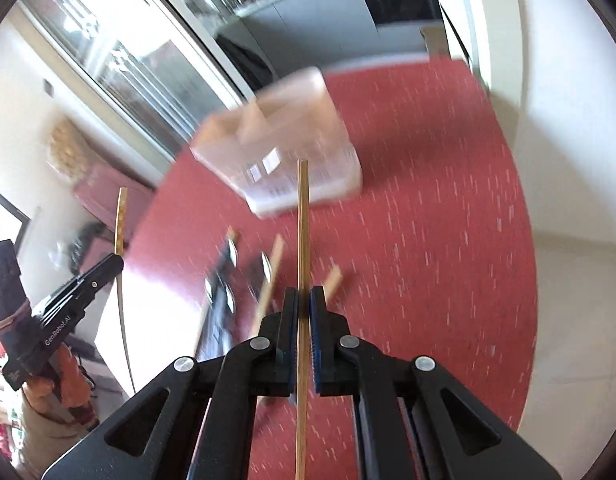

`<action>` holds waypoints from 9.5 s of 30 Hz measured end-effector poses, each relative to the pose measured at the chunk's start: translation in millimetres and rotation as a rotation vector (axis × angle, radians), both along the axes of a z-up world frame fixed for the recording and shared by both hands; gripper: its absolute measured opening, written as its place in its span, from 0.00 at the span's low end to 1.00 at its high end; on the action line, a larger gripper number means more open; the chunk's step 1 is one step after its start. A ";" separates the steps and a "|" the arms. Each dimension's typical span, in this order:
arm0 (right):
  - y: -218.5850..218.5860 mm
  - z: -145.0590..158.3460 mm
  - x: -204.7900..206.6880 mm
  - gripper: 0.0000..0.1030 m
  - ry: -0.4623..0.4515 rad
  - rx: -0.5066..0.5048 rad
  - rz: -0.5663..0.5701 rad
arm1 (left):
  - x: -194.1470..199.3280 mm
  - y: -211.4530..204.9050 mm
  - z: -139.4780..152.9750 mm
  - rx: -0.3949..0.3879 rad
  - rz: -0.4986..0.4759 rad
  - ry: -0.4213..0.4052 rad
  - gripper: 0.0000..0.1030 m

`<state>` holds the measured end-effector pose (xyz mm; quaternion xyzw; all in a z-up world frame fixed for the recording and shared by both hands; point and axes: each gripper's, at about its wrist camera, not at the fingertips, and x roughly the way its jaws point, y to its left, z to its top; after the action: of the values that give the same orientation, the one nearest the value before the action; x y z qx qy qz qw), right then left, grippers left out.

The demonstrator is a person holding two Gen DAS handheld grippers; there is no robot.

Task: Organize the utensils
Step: 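Carry both chopsticks to the pink caddy and drop them in, then move both tools back over the remaining utensils, then grasp the blue-patterned chopstick with the left tool while the right tool grasps a wooden chopstick, then lift both chopsticks over the pink caddy and release them inside, then return both tools over the spoons and remaining chopstick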

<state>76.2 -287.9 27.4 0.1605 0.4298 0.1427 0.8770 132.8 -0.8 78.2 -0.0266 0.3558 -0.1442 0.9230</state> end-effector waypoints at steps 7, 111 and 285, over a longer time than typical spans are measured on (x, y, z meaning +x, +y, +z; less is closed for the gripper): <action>3.0 62.1 66.2 0.06 -0.192 0.052 -0.031 | 67.2 -15.2 58.6 -0.091 0.058 -0.177 0.36; 40.7 -115.7 -6.1 0.98 0.236 -0.076 -0.184 | 36.0 7.0 -219.0 0.088 0.135 0.243 1.00; 62.1 -33.9 42.1 0.77 -0.113 -0.030 0.023 | 37.2 18.2 -92.9 -0.022 0.190 0.008 0.36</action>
<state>118.3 -225.7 -6.5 0.1340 0.3833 0.1550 0.9006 170.0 17.4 -14.7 -0.0711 0.3536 -0.0597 0.9308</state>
